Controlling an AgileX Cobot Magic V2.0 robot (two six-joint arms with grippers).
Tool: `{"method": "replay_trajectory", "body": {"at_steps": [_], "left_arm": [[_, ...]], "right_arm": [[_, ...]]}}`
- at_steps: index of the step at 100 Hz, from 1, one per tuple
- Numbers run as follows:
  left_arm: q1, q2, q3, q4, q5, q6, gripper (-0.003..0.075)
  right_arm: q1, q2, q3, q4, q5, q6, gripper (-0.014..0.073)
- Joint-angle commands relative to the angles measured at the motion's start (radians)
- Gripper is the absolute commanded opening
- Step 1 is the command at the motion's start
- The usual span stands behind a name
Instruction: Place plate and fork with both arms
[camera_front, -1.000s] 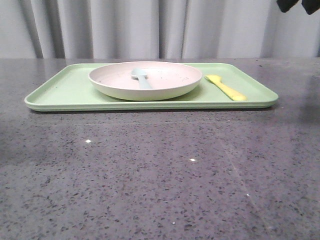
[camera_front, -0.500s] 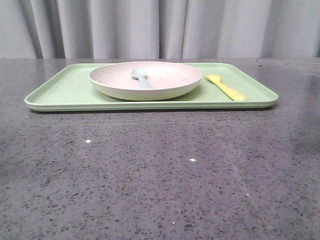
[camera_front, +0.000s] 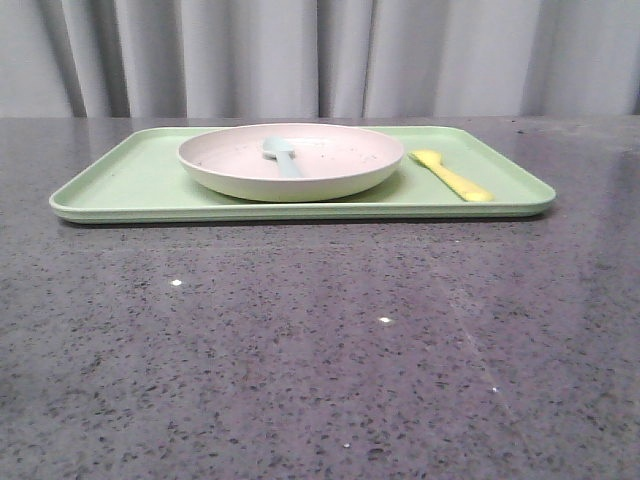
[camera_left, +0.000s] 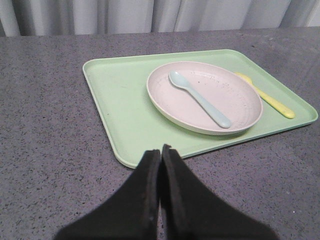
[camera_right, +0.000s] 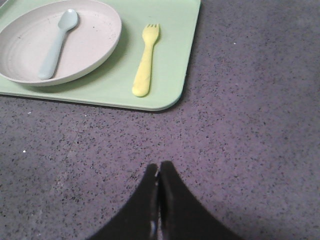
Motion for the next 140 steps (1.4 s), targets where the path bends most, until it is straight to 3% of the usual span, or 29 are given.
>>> {"method": "replay_trajectory", "body": {"at_steps": [1,22,129,140], "left_arm": [[-0.007,-0.02,-0.007,-0.01,-0.077,-0.012,-0.002],[-0.007,-0.057,0.021,-0.01,-0.077,-0.012,-0.002],[-0.007,-0.057,0.021,-0.01,-0.077,-0.012,-0.002],[-0.007,-0.057,0.057,-0.01,-0.157,-0.012,-0.002]], "right_arm": [[-0.004,-0.05,0.005,-0.019,-0.083,0.001,-0.0067],[-0.004,-0.124,0.038,-0.019,-0.082,0.001,-0.0067],[-0.004,-0.125,0.038,-0.019,-0.078,0.001,-0.0067],[-0.004,-0.125,0.038,-0.019,-0.078,0.001,-0.0067]]}}
